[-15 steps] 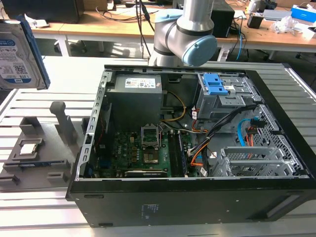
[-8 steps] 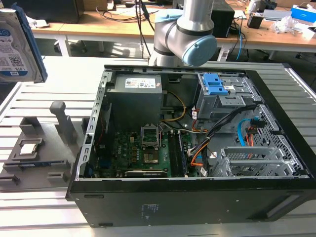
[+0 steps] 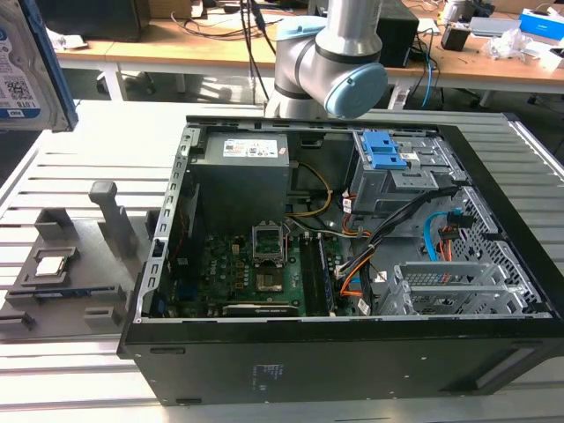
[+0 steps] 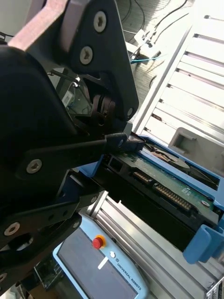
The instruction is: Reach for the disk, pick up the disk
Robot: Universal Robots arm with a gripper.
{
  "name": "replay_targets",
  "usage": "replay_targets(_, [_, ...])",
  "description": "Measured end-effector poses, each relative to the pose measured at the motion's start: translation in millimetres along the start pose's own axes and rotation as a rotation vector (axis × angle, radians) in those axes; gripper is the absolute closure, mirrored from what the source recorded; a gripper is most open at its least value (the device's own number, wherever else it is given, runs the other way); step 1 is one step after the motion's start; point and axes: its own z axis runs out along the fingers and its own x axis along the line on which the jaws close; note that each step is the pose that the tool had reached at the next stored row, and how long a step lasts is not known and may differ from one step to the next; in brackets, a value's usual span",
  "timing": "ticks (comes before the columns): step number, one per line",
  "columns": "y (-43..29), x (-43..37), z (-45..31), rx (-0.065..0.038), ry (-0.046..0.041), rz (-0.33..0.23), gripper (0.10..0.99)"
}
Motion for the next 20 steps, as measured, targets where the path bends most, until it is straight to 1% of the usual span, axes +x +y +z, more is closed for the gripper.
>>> replay_targets(2, [0.1,0.1,-2.6,0.0,0.0006,0.0,0.722])
replay_targets(7, [0.0,0.1,-2.8,0.0,0.0007,0.0,0.722])
replay_targets(9, [-2.2,0.1,-3.0,0.0,0.0007,0.0,0.722])
replay_targets(13, [-14.0,0.4,-3.4,0.0,0.0007,0.0,0.722])
replay_targets(15, [-26.4,0.4,-3.8,0.0,0.0007,0.0,0.722])
replay_targets(17, [-34.6,0.3,-4.2,0.0,0.0006,0.0,0.722])
replay_targets(18, [-42.0,0.2,-4.4,-0.001,0.0006,0.0,0.722])
replay_targets(19, [-46.8,0.2,-4.7,-0.001,0.0006,0.0,0.722])
replay_targets(20, [-49.1,0.3,-4.8,-0.001,0.0006,0.0,0.722])
